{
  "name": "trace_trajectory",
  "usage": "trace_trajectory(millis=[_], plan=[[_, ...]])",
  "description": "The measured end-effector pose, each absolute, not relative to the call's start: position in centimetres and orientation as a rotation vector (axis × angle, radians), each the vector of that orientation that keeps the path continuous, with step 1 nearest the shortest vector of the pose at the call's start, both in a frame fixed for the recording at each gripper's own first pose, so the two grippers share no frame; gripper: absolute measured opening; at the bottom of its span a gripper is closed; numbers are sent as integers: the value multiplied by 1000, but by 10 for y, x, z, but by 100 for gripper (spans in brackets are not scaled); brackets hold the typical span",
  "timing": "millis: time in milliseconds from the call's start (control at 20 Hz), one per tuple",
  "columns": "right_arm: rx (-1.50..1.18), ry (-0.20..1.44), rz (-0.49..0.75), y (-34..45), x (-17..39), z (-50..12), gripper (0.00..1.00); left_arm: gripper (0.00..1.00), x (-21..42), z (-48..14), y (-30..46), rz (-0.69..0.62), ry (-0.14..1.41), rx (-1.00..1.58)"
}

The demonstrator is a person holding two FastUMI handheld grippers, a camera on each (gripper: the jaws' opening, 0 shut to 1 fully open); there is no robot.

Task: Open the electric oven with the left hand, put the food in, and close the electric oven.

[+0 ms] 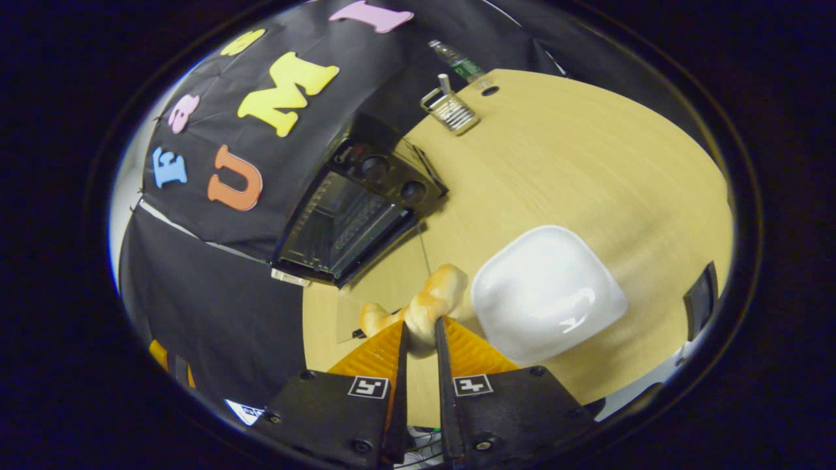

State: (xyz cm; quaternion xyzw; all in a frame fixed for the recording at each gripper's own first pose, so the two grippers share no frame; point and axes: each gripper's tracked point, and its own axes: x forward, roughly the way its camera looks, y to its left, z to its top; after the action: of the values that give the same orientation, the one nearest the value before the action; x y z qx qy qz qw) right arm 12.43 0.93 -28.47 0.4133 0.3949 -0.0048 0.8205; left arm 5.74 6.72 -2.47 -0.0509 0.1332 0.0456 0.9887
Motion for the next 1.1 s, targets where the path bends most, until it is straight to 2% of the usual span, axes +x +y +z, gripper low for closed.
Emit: trace_trajectory(millis=[250,600,1100], plan=[[884,777,47,58,209,-274,21,95,33,-25,107,213,270,-114],[874,721,36,90,301,-295,21,95,-3,-27,151,378,301,-108],[793,585,-83,70,375,-320,20,94,-44,-35,202,551,331,-121]])
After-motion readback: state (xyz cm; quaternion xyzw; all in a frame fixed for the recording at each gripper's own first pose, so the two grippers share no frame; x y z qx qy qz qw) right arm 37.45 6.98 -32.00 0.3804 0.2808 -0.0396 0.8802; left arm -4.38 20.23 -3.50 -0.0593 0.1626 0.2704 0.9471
